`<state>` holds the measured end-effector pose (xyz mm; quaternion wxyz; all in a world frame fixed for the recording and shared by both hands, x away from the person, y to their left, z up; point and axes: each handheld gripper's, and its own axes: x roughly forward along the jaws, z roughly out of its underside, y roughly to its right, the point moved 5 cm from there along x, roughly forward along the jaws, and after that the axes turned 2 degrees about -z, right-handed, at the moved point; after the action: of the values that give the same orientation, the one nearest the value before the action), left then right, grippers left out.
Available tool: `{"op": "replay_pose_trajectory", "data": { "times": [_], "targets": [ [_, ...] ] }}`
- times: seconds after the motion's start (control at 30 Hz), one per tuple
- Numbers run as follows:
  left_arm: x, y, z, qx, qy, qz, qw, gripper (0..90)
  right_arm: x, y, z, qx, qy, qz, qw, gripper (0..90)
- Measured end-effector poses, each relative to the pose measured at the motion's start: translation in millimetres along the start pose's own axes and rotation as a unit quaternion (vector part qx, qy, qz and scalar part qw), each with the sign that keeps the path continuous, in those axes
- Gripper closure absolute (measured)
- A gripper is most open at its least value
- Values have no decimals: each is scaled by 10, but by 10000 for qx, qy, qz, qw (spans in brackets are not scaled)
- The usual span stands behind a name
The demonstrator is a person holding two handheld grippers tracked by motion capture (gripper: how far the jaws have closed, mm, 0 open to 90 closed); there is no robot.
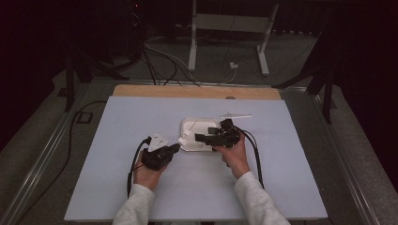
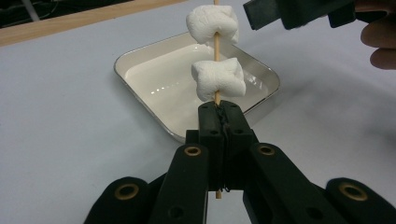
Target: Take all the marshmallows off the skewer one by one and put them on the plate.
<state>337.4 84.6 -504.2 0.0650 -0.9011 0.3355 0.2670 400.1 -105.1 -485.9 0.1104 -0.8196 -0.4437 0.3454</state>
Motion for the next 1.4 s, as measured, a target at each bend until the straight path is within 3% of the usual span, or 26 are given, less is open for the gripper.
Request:
{"op": "replay_pose_trajectory", "data": {
  "times": [0.2, 0.23, 0.4, 0.47, 0.53, 0.67, 0.83, 1.2, 1.3, 1.4],
  "targets": [
    [4, 43, -16, 37, 64, 53, 10000, 900, 56, -126, -17, 111, 39, -398, 9991, 224],
    [3, 52, -19, 40, 81, 59, 9999, 900, 81, -147, -18, 193, 68, -515, 9985, 288],
    [-6, 93, -41, 102, 182, 123, 9997, 900, 143, -157, 0, 334, 56, -730, 9968, 413],
    [-5, 99, -44, 102, 208, 125, 9997, 900, 169, -154, 15, 395, 33, -821, 9958, 510],
    [-2, 98, -40, 108, 204, 115, 9997, 900, 184, -162, 24, 554, 17, -1033, 9931, 642],
    [-12, 102, -50, 85, 309, 145, 9994, 900, 182, -174, 8, 704, 121, -1248, 9896, 740],
    [-25, 119, -62, 166, 368, 125, 9991, 900, 120, -188, -36, 694, 329, -1160, 9903, 790],
    [-74, 93, -52, 352, 460, 158, 9982, 900, 31, -198, -95, 772, 665, -1071, 9890, 798],
    [-73, 83, -23, 459, 351, 141, 9982, 900, -73, -127, -156, 870, 948, -924, 9874, 800],
    [-67, 89, -7, 480, 340, 232, 9980, 900, -170, -62, -209, 857, 981, -851, 9878, 800]
  ]
}}
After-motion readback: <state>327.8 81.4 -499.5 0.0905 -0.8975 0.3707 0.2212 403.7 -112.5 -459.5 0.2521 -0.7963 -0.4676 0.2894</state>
